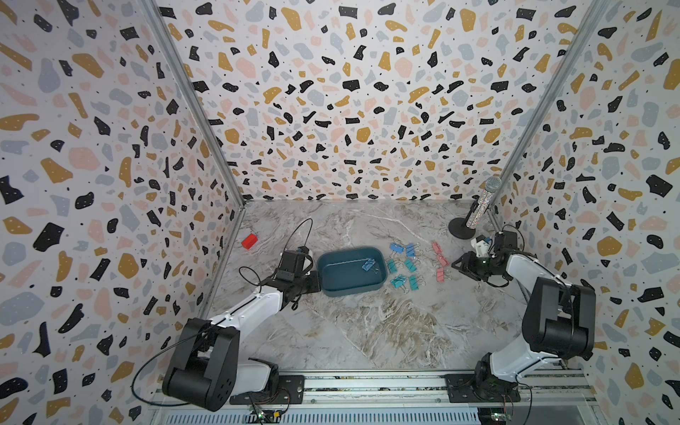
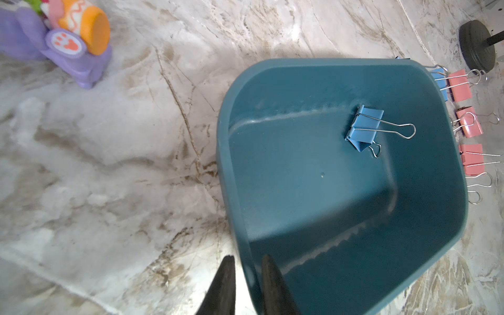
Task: Take out the binder clips from the storage box
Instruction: Pick up the binder clip from the storage box.
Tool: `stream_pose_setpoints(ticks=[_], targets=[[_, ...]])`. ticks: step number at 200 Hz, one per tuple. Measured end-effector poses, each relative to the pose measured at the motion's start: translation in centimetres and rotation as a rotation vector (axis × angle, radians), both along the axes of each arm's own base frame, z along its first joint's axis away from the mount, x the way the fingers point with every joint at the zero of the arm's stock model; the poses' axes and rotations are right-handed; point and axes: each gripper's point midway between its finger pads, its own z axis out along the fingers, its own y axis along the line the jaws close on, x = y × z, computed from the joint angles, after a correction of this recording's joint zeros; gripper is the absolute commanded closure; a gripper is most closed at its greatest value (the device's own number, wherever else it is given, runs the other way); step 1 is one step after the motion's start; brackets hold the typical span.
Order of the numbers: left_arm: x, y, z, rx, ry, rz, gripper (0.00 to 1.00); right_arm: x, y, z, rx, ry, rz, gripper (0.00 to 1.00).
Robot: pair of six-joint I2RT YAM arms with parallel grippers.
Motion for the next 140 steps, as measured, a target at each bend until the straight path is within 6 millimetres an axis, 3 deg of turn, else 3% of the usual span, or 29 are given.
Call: stream_pose_setpoints(ticks=[37, 63, 103, 140], targets=[[0.0, 0.0, 0.0, 0.000, 0.000, 0.001, 0.77, -0.4, -0.1, 3.9, -0.033, -0.099, -0.008, 0.58], [0.0, 0.1, 0.2, 0.002, -0.006, 0.004, 0.76, -0.9, 1.2, 6.8, -0.049, -0.185, 0.024, 0.58], [0.0, 0.2, 0.7, 0.006, -0.025, 0.009, 0.76, -2.6, 8.6, 10.2, -0.088, -0.305, 0.260, 0.57], [-0.1, 0.1, 0.7, 0.008, -0.022, 0.006, 0.77, -3.4, 14.2, 10.3, -0.144, -0.346, 0.464, 0.58]])
